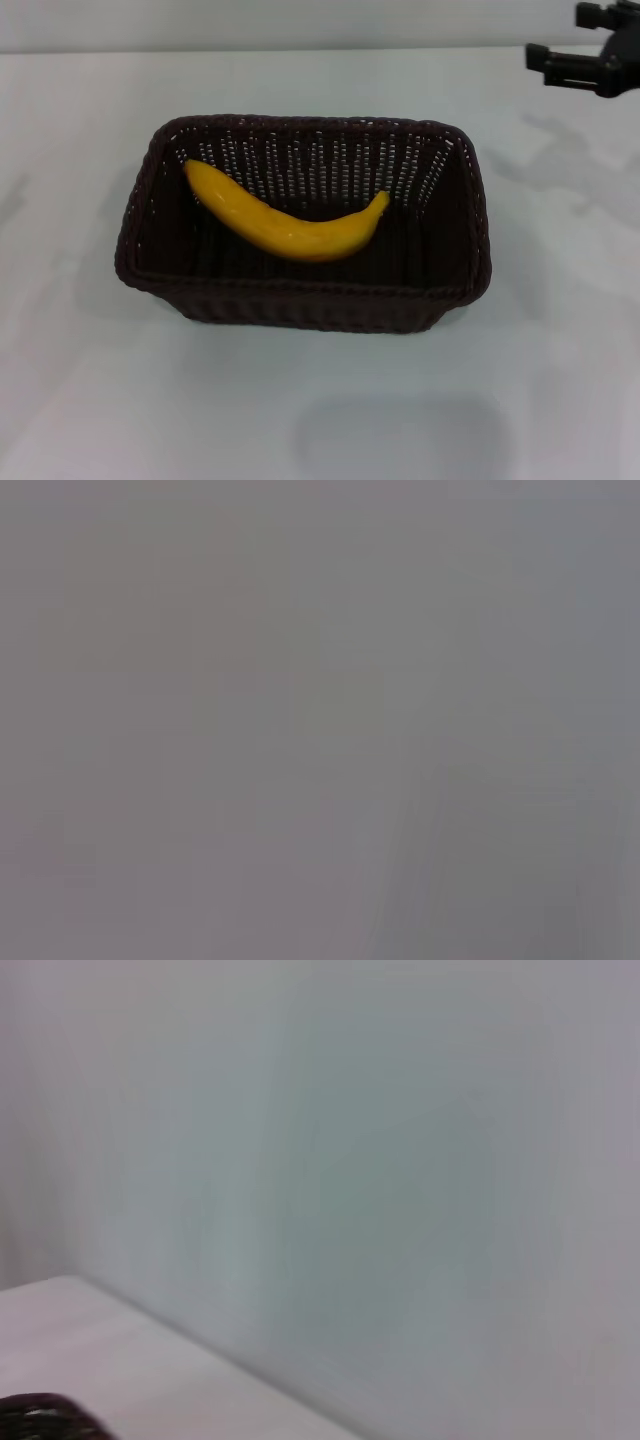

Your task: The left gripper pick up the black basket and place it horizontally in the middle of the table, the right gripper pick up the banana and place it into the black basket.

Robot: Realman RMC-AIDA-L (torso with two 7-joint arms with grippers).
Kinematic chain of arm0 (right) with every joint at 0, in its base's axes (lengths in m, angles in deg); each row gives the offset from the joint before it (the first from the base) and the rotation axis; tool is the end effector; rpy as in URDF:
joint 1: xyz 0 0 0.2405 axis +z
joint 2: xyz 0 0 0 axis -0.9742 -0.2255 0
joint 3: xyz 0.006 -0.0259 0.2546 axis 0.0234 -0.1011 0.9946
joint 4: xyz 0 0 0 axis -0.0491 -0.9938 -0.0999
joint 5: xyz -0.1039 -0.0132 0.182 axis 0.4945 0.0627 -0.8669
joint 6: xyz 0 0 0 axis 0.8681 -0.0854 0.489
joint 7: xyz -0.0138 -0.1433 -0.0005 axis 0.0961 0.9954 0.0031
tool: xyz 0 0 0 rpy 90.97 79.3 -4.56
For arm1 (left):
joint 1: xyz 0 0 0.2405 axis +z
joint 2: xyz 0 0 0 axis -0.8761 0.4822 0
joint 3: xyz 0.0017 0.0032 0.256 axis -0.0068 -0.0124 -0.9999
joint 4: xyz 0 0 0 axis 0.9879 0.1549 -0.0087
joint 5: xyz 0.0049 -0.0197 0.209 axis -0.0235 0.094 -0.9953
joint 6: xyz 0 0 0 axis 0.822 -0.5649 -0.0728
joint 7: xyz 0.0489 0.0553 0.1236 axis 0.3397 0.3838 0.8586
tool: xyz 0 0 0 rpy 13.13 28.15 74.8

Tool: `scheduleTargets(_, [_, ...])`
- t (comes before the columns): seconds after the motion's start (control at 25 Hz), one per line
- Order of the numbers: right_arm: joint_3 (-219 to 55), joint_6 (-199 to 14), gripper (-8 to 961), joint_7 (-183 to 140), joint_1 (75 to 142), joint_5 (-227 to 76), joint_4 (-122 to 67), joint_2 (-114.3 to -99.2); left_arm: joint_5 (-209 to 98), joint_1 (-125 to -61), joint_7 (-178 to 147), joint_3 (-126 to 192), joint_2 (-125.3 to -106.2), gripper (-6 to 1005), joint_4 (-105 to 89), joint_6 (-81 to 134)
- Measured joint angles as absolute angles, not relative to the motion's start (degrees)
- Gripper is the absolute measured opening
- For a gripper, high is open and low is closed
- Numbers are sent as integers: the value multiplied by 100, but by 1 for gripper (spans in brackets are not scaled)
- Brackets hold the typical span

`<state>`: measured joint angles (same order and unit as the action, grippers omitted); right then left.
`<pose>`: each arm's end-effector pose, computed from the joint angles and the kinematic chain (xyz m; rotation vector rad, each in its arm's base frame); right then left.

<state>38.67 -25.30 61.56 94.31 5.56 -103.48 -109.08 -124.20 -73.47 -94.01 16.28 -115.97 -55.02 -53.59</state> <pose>0.2136 0.3757 0.0838 -2.2869 0.4746 0.5861 -0.3413 0.2762 0.1813 -1.7768 -0.5493 -1.0148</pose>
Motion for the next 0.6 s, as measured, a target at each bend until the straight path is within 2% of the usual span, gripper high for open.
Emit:
scheduleTargets(0.24, [3971, -3149, 856, 8594, 9581, -1619, -8368, -10926, -12335, -7286, -9174, 2025, -11752, 894, -4891, -5353])
scheduleTargets(0.36, [3965, -3140, 856, 9513, 9647, -2527, -7696, -10934, -12321, -7246, -8688, 2245, -11901, 894, -4512, -5352])
scheduleTargets(0.4, [3933, -2930, 856, 10717, 9718, -3583, -6945, -10942, -12316, -7242, -8527, 2288, -11922, 894, -4410, -5347])
scheduleTargets(0.6, [3878, -2637, 856, 12041, 9768, -4513, -6297, -10970, -12245, -7234, -7898, 2364, -11942, 894, -3772, -5302])
